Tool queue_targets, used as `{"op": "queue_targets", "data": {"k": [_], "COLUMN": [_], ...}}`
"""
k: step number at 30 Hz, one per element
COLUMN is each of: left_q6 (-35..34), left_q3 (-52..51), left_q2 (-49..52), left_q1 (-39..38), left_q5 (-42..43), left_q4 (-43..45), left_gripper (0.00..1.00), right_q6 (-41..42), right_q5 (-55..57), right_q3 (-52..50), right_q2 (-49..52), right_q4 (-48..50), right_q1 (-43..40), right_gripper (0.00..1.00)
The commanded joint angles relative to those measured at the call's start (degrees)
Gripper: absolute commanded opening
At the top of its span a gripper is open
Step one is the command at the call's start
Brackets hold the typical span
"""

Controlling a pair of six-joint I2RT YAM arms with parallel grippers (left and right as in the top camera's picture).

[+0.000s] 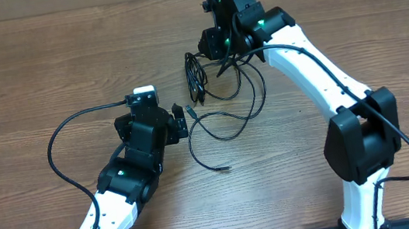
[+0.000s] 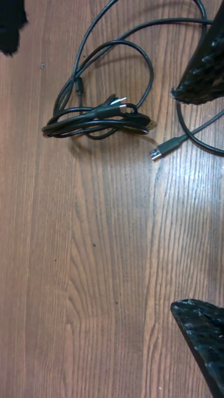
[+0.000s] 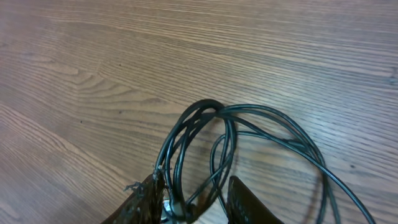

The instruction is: Untangle cables

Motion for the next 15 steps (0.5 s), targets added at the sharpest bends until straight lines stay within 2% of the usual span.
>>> {"op": "queue_targets", "data": {"k": [1, 15], "left_q6": [0.87, 0.87], "left_q3": [0.39, 0.39], "left_q2": [0.28, 0.28], "left_q1": [0.15, 0.15], "left_q5": [-1.18, -1.18], "left_q4": [0.09, 0.07], "left_gripper": [0.99, 1.00], "right_q6": [1.01, 1.01], "right_q5": [-2.01, -4.92], "right_q3": [0.79, 0.79], "right_q2": [1.60, 4.02], "right_q4": [0.76, 1.11], "right_q1": [0.00, 0.17], "right_gripper": [0.32, 0.29]}}
